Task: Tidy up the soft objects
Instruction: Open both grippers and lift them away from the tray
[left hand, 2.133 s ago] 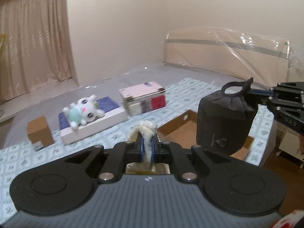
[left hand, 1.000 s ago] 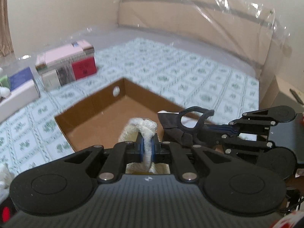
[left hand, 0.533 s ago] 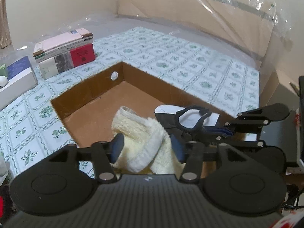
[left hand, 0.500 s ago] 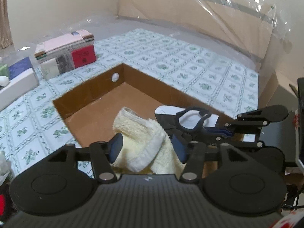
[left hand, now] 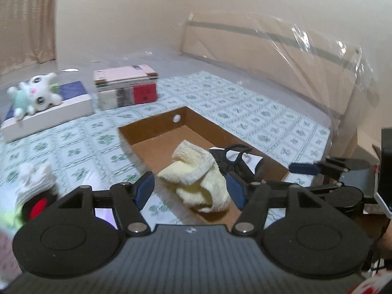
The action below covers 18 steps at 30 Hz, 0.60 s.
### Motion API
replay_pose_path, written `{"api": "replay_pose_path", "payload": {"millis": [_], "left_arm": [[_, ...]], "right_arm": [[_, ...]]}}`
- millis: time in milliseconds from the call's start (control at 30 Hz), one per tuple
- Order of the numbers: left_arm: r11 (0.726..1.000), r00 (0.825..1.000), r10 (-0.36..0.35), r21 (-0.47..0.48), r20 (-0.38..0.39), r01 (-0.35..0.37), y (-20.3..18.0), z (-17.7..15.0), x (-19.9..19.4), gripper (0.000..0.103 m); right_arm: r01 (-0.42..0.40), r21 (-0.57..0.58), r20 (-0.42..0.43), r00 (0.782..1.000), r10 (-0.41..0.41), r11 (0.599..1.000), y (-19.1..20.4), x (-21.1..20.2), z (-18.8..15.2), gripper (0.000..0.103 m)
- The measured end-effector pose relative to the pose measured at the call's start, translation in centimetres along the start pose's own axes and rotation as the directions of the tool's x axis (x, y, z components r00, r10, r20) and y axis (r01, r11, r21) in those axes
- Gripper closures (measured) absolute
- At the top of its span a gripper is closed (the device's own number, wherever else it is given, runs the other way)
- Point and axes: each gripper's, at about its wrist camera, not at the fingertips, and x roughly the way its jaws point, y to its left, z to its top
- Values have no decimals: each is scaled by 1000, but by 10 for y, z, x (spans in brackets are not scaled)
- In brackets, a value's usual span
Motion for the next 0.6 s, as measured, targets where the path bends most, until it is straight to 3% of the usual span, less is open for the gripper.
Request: {"api": "replay_pose_path", "payload": {"millis": [367, 600], "left_arm": [[986, 991, 131, -111, 20, -128, 25, -55, -96, 41], [961, 970, 243, -138, 2, -241, 51, -87, -144, 39]], "right_arm": [[-96, 138, 34, 995, 92, 986, 51, -69, -14, 43], [-189, 128, 30, 982, 187, 974, 96, -85, -18, 41]]}}
